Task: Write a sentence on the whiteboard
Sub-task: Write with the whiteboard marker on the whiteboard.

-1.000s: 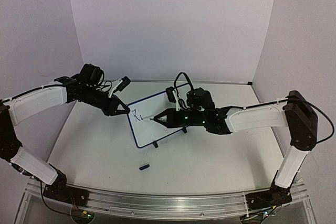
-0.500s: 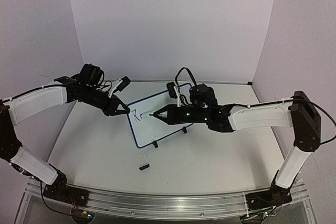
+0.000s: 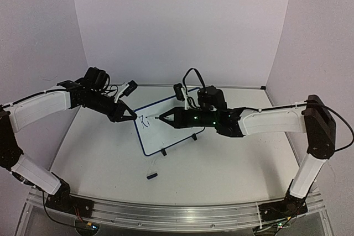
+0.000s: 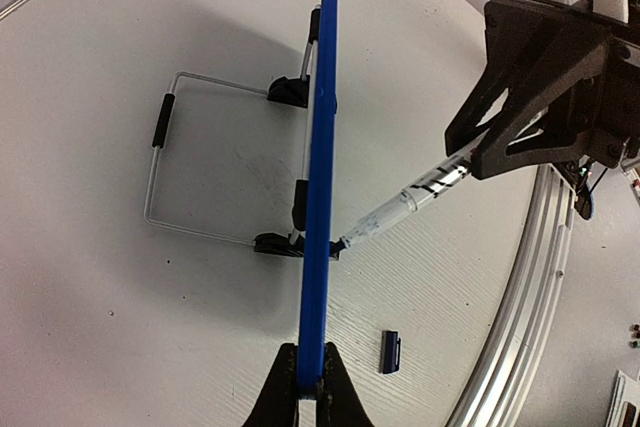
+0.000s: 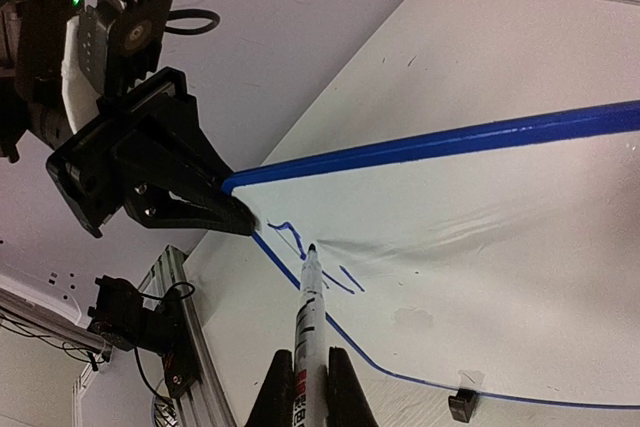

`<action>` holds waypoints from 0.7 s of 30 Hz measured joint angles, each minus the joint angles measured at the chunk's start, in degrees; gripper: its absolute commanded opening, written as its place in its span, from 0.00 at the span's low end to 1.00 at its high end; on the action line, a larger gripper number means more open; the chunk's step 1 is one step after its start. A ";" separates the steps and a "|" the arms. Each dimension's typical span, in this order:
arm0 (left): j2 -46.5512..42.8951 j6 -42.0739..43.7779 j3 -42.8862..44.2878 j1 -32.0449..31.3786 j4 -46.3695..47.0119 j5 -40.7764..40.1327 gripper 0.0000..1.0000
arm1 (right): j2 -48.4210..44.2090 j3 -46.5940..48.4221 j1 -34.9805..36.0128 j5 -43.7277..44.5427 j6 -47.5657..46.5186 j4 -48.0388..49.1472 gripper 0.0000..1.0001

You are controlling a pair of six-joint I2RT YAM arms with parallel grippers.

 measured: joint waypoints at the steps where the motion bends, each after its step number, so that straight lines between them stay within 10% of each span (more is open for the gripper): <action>1: 0.00 0.00 0.00 0.00 0.00 0.00 0.00 | 0.11 0.00 0.00 0.02 0.00 -0.02 0.00; 21: 0.00 0.00 0.00 0.00 0.00 -0.02 0.00 | 0.28 0.00 0.00 1.46 0.02 -0.13 0.00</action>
